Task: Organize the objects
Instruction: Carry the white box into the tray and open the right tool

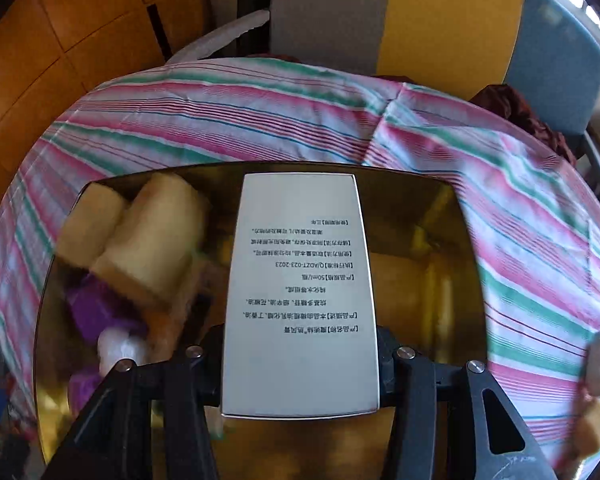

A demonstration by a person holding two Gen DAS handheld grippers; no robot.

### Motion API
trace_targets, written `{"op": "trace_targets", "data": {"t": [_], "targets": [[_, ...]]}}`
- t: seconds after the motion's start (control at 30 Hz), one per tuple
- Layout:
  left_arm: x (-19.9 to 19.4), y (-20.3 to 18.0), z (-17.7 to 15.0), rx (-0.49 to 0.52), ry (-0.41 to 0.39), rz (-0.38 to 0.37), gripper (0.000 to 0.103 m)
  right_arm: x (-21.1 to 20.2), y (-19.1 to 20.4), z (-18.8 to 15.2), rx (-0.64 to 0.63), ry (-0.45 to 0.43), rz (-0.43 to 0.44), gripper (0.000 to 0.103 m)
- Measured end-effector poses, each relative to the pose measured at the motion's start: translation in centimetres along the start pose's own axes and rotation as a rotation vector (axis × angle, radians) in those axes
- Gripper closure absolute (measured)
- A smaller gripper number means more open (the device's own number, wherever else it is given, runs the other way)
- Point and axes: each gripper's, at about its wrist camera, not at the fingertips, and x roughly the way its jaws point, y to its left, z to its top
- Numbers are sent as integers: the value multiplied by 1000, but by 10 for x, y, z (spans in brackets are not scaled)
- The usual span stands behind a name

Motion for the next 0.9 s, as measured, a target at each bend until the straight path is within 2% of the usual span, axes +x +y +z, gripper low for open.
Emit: {"op": "trace_targets", "data": {"t": [0.13, 0.2, 0.23, 0.4, 0.6, 0.9], "targets": [[2, -1, -3, 4, 1, 1, 48, 0, 5, 2, -10, -27, 28, 45], [2, -3, -4, 7, -2, 0, 48, -5, 5, 0, -10, -46, 49, 30], [1, -3, -4, 9, -4, 0, 48, -8, 4, -1, -6, -59, 56, 28], [-6, -8, -3, 16, -19, 0, 48, -29, 1, -7, 6, -108, 94, 27], [-18, -21, -2, 53, -50, 3, 48, -62, -14, -30, 16, -160, 113, 26], [-30, -46, -6, 126, -71, -3, 48, -100, -50, -82, -10, -213, 63, 23]]}}
